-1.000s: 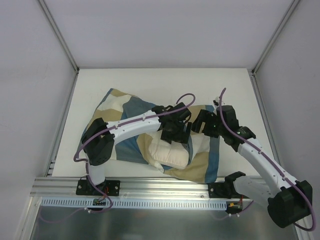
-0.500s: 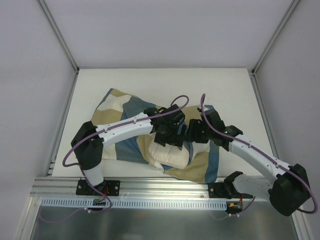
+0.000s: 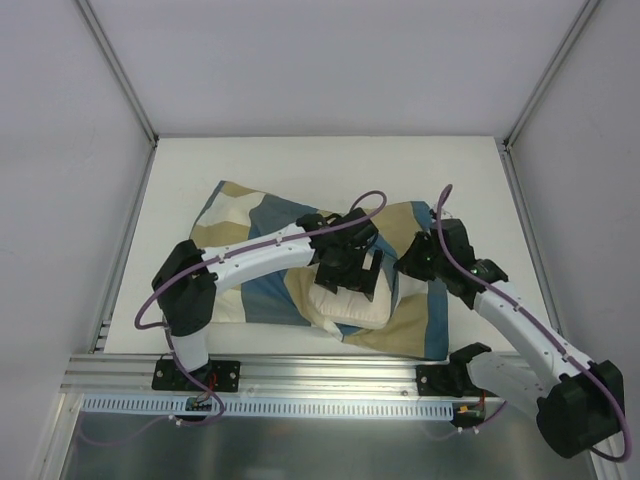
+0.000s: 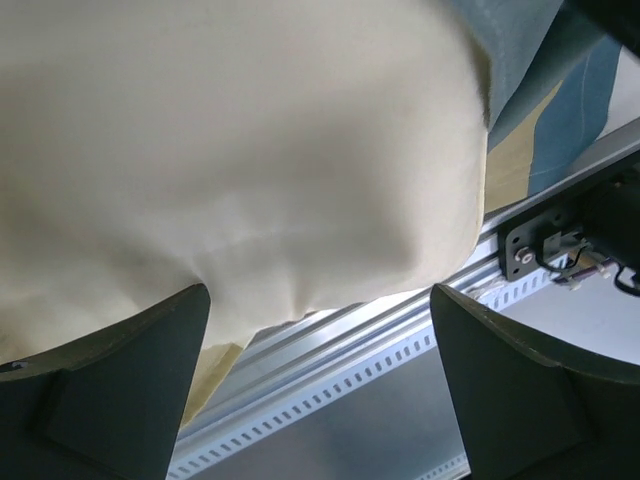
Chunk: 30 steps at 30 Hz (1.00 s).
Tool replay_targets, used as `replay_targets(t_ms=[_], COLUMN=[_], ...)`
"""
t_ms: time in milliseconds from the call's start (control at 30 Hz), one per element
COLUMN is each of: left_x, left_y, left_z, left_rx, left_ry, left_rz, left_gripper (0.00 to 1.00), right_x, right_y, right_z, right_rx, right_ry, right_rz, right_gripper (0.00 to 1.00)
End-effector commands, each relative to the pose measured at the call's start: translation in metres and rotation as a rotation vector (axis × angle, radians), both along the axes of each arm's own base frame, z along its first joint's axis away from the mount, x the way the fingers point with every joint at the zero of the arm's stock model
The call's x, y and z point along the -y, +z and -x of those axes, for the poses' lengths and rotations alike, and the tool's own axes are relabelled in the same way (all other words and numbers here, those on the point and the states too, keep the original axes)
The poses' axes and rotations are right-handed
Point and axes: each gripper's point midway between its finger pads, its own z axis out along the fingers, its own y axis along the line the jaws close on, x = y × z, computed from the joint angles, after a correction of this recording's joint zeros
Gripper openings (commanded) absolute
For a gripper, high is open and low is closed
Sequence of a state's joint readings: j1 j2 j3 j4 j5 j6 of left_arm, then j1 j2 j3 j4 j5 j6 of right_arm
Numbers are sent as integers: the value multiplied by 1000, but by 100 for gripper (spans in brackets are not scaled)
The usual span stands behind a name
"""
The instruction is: Remove the pillowcase from the pillow
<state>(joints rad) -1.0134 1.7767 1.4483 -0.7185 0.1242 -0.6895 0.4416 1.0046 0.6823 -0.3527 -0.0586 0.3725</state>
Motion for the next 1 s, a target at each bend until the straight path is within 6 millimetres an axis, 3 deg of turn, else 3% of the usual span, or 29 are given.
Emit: replay_targets(t_ms=[0,100,233,367,433,500,533,567,600,633,700,733,800,833,867,933,967], left_x=[24,34,59,63,64,65,65,64,63,57,53,44,40,29,26,18,15], left_y=[6,-5,-1,-16,-25,-42,-47,-55,-57,-62,-47,-50,-20,-23,2,11,30], left_z=[-7,-21,-33,-39,-41,-40,-38,-37,-34,-31,-29,-25,-21,-16,-13,-7,-5], left_rx=[16,29,37,51,45,18,7,-6,-26,-40,-16,-17,25,27,62,59,77], left_ry=[-31,13,52,54,56,55,52,51,52,55,53,45,19,18,10,4,3], left_rz=[30,3,34,-1,-18,-46,-52,-68,-68,-82,-60,-74,3,-6,57,116,167], left_gripper=[94,93,91,91,85,68,35,12,0,0,0,0,0,0,0,0,0], right_x=[-1,-2,-11,-14,-13,-12,-11,-10,-6,-3,6,9,16,19,24,31,35], right_y=[28,37,35,34,36,36,36,37,34,33,31,31,31,31,29,22,19], right_z=[-9,-11,-9,-8,-8,-8,-7,-8,-7,-7,-9,-10,-15,-17,-20,-28,-32], right_rx=[82,107,79,74,81,84,84,86,81,79,81,87,95,98,93,77,70], right_ry=[-70,-87,-87,-85,-88,-95,-97,-101,-109,-114,-129,-129,-136,-141,-151,-167,-183], right_rz=[-147,-222,-286,-312,-315,-314,-310,-306,-280,-261,-204,-192,-163,-149,-130,-84,-72], right_gripper=[1,1,1,1,1,1,1,1,1,1,1,1,1,1,1,1,1])
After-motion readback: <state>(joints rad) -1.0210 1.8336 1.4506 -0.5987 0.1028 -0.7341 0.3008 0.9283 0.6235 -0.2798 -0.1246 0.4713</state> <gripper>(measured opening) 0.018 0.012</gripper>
